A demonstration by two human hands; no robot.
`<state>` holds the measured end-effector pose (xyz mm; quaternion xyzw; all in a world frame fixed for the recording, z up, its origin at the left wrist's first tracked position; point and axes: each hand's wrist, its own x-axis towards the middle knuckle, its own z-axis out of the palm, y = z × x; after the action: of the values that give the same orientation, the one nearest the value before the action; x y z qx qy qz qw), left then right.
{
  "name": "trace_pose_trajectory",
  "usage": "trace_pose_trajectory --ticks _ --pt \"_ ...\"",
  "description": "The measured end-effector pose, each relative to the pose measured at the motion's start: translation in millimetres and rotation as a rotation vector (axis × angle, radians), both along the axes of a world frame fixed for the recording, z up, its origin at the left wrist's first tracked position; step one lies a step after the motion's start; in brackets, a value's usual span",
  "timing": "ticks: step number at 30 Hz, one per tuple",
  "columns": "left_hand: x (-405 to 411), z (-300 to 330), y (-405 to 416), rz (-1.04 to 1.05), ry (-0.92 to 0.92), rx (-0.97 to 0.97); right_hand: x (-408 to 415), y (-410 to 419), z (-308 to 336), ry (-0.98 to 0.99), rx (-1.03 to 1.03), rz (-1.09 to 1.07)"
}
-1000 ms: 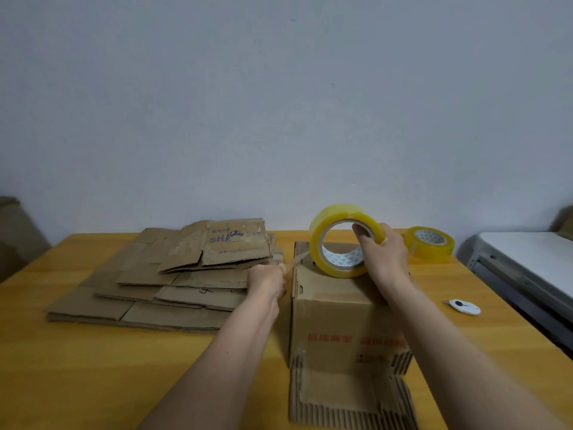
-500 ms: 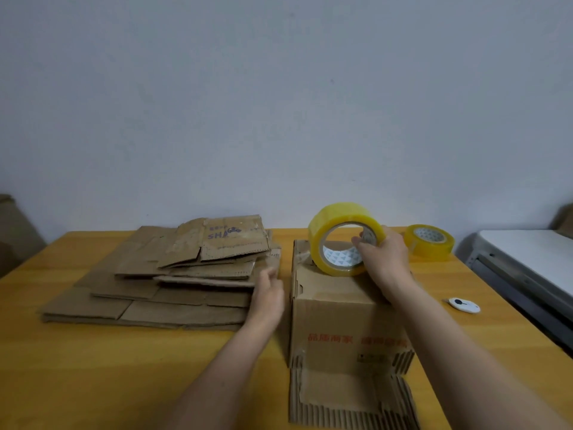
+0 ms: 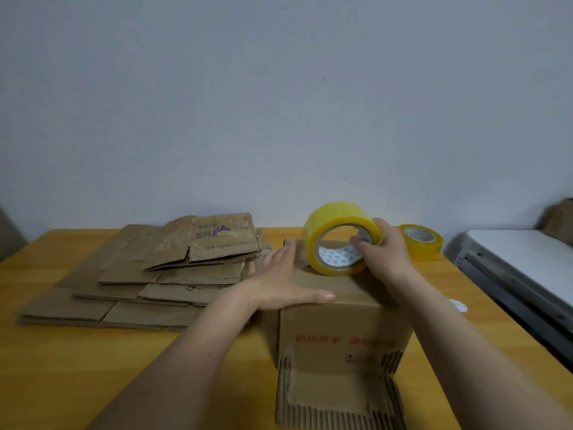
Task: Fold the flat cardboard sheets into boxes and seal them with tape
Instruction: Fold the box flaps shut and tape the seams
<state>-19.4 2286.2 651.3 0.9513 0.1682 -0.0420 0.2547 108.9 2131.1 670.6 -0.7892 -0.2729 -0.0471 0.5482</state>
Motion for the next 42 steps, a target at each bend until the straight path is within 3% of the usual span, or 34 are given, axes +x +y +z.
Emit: trace_pose_trajectory --ticks 4,7,14,17,21,29,39,42 --pt "0 5 -3 -0.011 0.066 0.036 23 -33 16 -0.134 -0.011 -0.261" --pt "3 9 -6 -0.029 0.074 0.057 33 -51 15 -0.028 0.096 -0.419" --pt "25 30 -27 0.019 0.135 0.377 27 -48 -16 0.218 0.248 -0.266" --pt "38 19 -47 0.028 0.05 0.364 29 -48 -21 0.213 0.272 -0.269" --pt "39 3 -44 0.068 -0.015 0.232 32 -50 -15 0.139 0.206 -0.25" --pt "42 4 -44 0.055 0.008 0.267 64 -111 4 -0.135 -0.132 -0.446" --pt "45 7 -47 0.008 0.055 0.331 79 -120 -60 -0.009 -0.206 -0.409" --pt "44 7 -51 -0.115 -0.034 0.38 72 -121 -75 0.089 -0.213 -0.324"
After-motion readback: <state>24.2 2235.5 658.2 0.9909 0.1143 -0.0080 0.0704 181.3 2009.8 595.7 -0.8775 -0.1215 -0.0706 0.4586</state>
